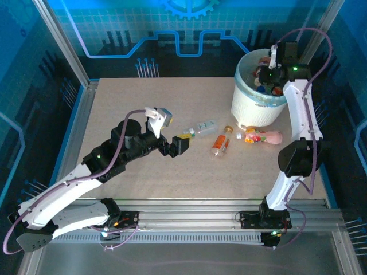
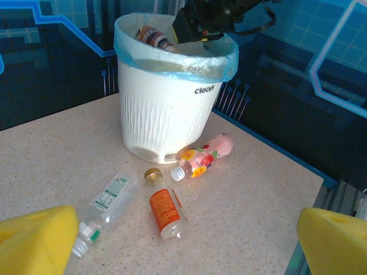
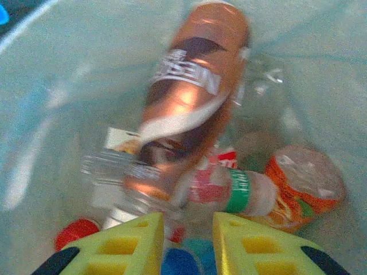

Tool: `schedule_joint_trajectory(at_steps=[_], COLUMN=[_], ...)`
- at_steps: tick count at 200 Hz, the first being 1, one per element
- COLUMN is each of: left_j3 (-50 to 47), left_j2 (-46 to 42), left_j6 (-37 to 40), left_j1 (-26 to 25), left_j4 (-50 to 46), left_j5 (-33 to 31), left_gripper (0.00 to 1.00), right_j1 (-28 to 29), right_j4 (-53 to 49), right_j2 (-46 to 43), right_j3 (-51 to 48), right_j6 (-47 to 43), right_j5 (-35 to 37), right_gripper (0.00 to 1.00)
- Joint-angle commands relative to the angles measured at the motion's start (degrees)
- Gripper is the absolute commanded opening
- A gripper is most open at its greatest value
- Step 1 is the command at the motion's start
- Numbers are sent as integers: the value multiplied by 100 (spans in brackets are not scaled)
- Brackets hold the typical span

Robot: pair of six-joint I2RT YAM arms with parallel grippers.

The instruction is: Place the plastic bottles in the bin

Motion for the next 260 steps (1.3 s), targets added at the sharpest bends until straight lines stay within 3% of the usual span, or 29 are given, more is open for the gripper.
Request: schedule_joint_trajectory(at_steps=[1, 72, 99, 135, 159, 187, 237, 260], left_j3=[-59, 57, 273, 572, 775, 1397, 3003, 3495], left_j2=[4, -90, 156, 879, 1663, 2761, 4840, 5553], left_j6=[-59, -161, -307, -558, -988, -1232, -1034, -1082], left_j1=[-29, -25, -25, -24, -24, -59, -295, -331], left_j4=[45, -131, -805, -1567, -1643, -1837, -2578, -2756], left_j5=[-70, -139, -425, -422, -90, 218, 46, -79], left_gripper=[99, 99, 99, 99, 99, 97, 96, 95], right_j1=[-186, -79, 244, 630, 1109, 1506, 1534, 1533], right_j4=[-23, -308, -485, 427, 779, 477, -124, -360], right_j2=[-94, -385, -858, -2667, -3987, -5207, -6925, -7571], right_j3=[-255, 469, 472, -1600, -3203, -4524, -5883, -5978], right_j6=[-118, 214, 285, 859, 1222, 1573, 1537, 1433], right_j5=[141, -376, -417, -897, -627, -197, 156, 803], right_gripper=[29, 33, 35, 37, 38, 40, 46, 50])
